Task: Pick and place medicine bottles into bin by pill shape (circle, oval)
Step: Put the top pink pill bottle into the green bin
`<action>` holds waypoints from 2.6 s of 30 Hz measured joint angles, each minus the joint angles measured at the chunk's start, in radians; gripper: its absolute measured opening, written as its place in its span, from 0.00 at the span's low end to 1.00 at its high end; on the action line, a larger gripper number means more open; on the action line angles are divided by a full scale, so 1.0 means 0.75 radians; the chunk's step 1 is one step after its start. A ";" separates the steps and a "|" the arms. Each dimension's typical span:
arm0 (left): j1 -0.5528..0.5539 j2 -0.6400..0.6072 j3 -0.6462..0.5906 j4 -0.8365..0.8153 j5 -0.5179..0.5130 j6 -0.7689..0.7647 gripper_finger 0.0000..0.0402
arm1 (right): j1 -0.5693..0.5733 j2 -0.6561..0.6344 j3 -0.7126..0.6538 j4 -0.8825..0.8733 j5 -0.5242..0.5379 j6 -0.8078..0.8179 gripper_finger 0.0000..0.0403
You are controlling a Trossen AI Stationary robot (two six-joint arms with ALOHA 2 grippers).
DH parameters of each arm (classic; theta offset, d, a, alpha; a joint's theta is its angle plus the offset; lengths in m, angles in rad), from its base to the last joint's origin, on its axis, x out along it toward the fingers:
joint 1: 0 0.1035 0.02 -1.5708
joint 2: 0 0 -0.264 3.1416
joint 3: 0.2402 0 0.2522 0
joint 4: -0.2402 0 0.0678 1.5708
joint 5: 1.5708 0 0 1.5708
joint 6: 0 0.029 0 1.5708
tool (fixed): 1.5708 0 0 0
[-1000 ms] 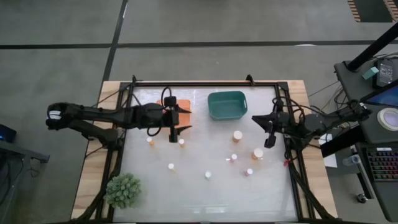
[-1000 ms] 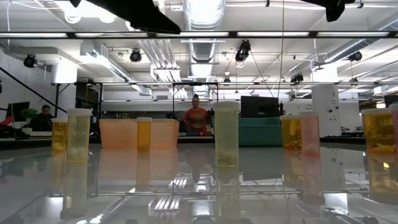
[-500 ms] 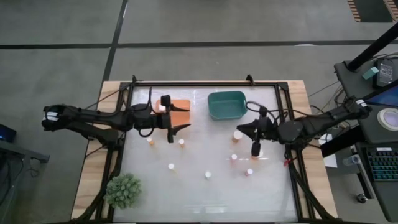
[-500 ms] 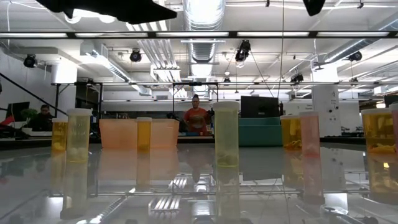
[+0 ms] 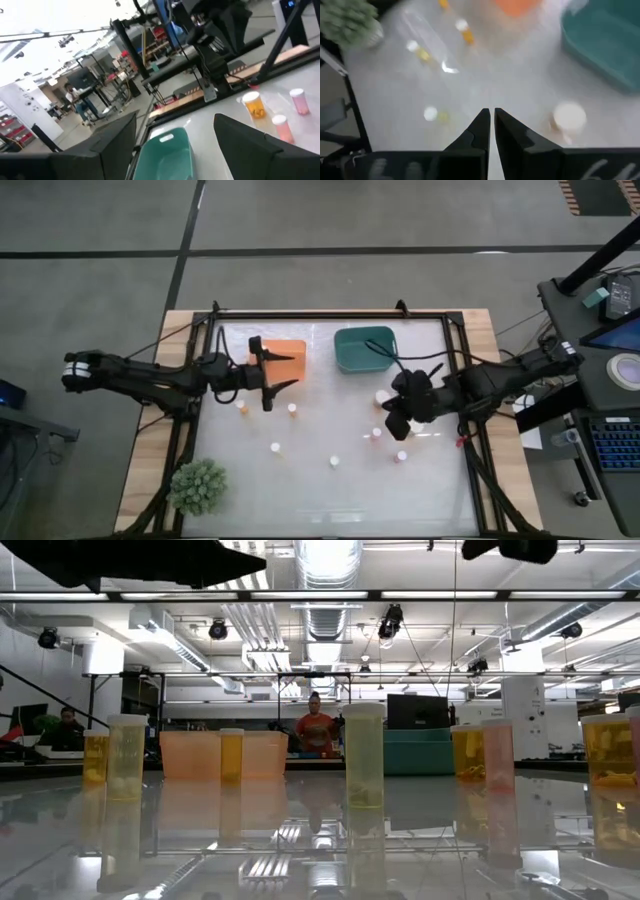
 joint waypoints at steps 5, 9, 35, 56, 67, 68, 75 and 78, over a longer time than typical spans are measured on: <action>0.000 -0.078 -0.002 -0.009 -0.022 0.004 0.63 | 0.001 0.126 0.160 -0.162 -0.124 0.162 0.04; -0.001 -0.170 -0.008 -0.006 -0.023 0.021 0.63 | 0.000 0.207 0.246 -0.226 -0.206 0.261 0.04; -0.001 -0.445 -0.077 -0.135 -0.007 0.009 0.63 | -0.110 0.637 0.351 -0.470 -0.515 0.363 0.04; -0.001 -0.405 -0.077 -0.114 -0.004 0.010 0.63 | -0.131 0.623 0.331 -0.460 -0.514 0.407 0.27; -0.001 -0.406 -0.077 -0.110 -0.004 0.010 0.63 | -0.155 0.623 0.174 -0.276 -0.504 0.441 0.56; -0.001 -0.405 -0.077 -0.110 -0.004 0.010 0.63 | -0.161 0.623 0.154 -0.244 -0.504 0.442 0.57; -0.001 -0.405 -0.077 -0.110 -0.004 0.010 0.63 | -0.200 0.624 0.046 -0.119 -0.503 0.439 0.57; -0.001 -0.405 -0.077 -0.110 -0.005 0.010 0.63 | -0.201 0.627 0.023 -0.067 -0.505 0.436 0.56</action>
